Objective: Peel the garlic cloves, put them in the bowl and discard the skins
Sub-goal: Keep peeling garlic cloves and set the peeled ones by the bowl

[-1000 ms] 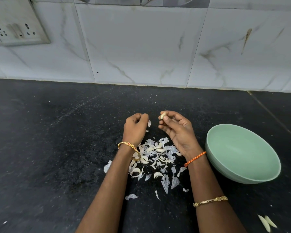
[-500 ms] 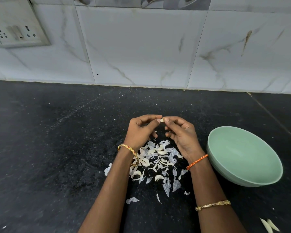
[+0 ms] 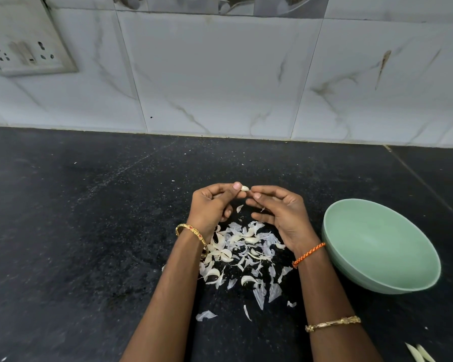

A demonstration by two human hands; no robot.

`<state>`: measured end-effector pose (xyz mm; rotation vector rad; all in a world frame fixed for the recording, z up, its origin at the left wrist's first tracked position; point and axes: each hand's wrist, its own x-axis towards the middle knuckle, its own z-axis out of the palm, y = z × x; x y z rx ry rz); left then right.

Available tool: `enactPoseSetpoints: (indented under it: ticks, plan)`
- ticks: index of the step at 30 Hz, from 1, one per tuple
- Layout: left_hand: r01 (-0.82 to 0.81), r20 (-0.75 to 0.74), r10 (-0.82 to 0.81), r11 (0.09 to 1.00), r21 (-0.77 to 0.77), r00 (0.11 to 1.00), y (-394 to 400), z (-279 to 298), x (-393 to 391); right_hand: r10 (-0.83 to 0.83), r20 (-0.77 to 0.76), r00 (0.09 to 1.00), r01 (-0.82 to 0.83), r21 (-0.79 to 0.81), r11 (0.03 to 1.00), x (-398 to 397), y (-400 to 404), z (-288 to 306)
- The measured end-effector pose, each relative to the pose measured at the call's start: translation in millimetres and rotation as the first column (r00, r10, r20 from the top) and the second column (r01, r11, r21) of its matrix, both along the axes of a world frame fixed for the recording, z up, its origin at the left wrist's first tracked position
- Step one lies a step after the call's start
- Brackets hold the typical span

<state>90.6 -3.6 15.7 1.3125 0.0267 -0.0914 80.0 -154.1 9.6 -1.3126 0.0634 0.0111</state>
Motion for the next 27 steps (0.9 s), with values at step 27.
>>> enactPoseSetpoints:
  ticks: [27]
  plan:
    - [0.014, -0.013, -0.013, 0.995, 0.103, 1.000, -0.2, -3.0, 3.1, 0.064, 0.142, 0.988, -0.067, 0.011, 0.998, 1.4, 8.2, -1.0]
